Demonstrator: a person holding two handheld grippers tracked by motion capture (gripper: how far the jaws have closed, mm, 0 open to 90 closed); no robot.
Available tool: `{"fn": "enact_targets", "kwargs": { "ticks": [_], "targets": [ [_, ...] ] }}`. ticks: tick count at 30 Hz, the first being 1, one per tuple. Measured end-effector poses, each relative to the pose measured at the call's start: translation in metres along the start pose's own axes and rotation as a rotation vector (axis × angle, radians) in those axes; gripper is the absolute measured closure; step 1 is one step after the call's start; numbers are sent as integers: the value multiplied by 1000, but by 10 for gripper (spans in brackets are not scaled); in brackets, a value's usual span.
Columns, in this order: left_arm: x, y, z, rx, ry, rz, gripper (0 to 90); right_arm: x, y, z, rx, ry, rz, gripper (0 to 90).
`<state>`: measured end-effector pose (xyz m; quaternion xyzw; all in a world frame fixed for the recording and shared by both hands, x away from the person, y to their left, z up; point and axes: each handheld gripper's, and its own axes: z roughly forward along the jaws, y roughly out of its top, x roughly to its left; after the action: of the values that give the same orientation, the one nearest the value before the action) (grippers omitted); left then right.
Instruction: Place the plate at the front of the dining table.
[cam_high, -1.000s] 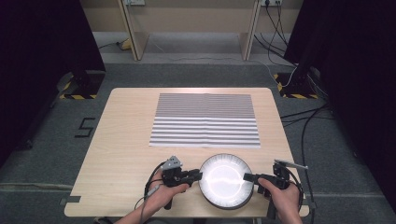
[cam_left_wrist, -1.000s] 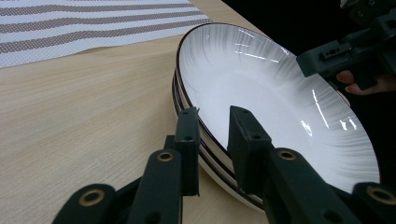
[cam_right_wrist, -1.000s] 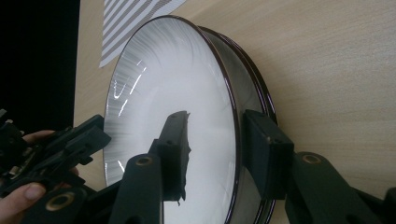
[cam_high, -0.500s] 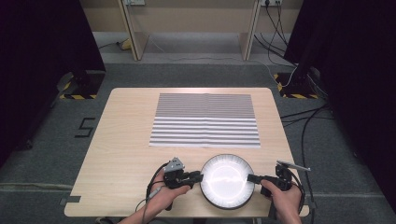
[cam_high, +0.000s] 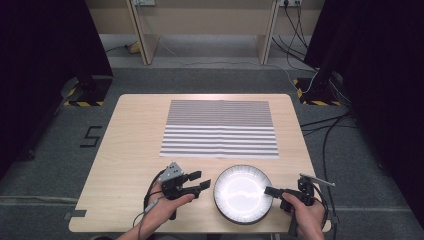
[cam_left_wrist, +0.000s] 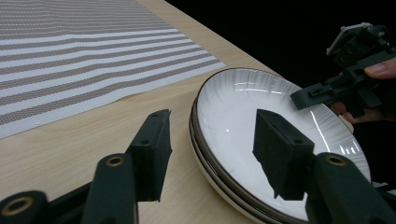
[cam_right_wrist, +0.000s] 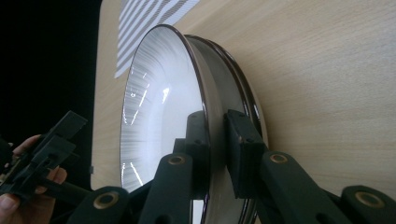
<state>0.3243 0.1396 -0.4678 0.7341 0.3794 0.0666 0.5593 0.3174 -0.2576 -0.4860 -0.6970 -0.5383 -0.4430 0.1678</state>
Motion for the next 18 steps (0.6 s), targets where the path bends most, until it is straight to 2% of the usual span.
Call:
{"fn": "enact_targets", "kwargs": {
  "ticks": [4,10,18],
  "targets": [
    [4,0,-7,-3,17,-5,411,3,1,-3,-9,21,-3,799],
    [9,-1,-13,-3,30,-16,379,6,4,-7,-32,25,-2,799],
    [12,-2,-19,-4,39,-18,360,11,6,-6,-33,24,-17,795]
  ]
}}
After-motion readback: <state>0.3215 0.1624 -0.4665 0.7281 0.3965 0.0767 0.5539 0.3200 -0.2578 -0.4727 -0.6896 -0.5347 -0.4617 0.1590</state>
